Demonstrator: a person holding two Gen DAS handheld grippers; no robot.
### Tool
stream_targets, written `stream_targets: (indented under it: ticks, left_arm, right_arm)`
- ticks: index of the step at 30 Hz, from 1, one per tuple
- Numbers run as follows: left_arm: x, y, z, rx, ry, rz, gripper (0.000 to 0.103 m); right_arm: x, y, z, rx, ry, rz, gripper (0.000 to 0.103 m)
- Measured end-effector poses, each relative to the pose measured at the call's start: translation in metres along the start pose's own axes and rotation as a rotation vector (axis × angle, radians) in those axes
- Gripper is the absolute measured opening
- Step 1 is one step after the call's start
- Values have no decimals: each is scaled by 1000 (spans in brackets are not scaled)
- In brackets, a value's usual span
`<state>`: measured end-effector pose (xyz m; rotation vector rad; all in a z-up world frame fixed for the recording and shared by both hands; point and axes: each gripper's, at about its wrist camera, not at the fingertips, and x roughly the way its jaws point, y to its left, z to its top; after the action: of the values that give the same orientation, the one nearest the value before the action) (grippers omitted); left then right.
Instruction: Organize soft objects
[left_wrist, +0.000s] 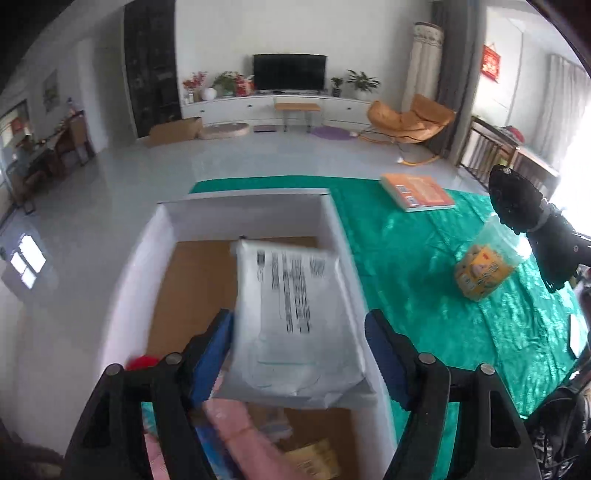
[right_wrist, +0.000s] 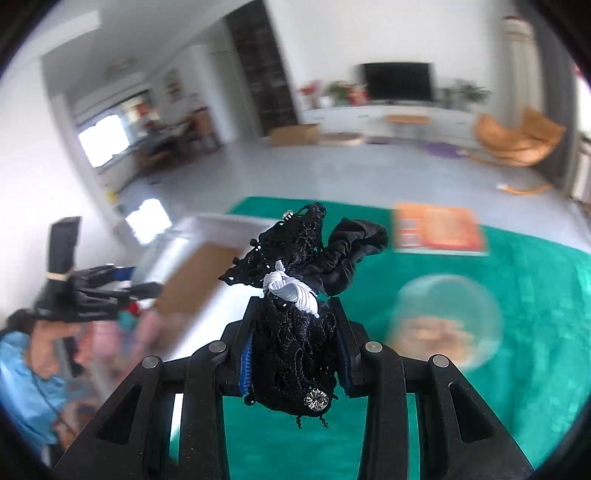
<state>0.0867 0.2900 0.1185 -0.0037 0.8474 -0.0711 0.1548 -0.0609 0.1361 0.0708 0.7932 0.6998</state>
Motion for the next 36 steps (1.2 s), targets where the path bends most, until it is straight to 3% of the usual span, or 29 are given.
stream_targets:
  ticks: [2,3,4,7,12,16,19,24,36]
  left_arm:
    - [-10,14,-19,-34,-23,76,100]
    - [-11,19,-25,-48,-37,104,100]
    - [-14,22,-32,-61,-48,127,100]
    - [-13,18,-48,-96,-59,197,101]
    - [-9,-14,-62,-133,-108,428,101]
    - [-15,-24,-78,-204,-138,515,101]
    - [-16,-39,-88,-246,-145,496,101]
    - [-16,-59,-90,-190,-148,513,101]
    - [-22,-48,-99,-225,-133,541,101]
  right_arm:
    - [28,38,-1,6,37,116,45]
    - [43,54,-3,17,51,171,51]
    - [57,68,-5,30,69,225,73]
    - [82,91,-19,41,128,263,77]
    - [79,100,-38,-47,130,137,77]
    - [80,107,-51,-137,150,41,77]
    - [88,110,-57,-200,183,-14,77]
    - [92,120,-65,-245,214,-54,77]
    - [93,127,-68,-283,222,-95,77]
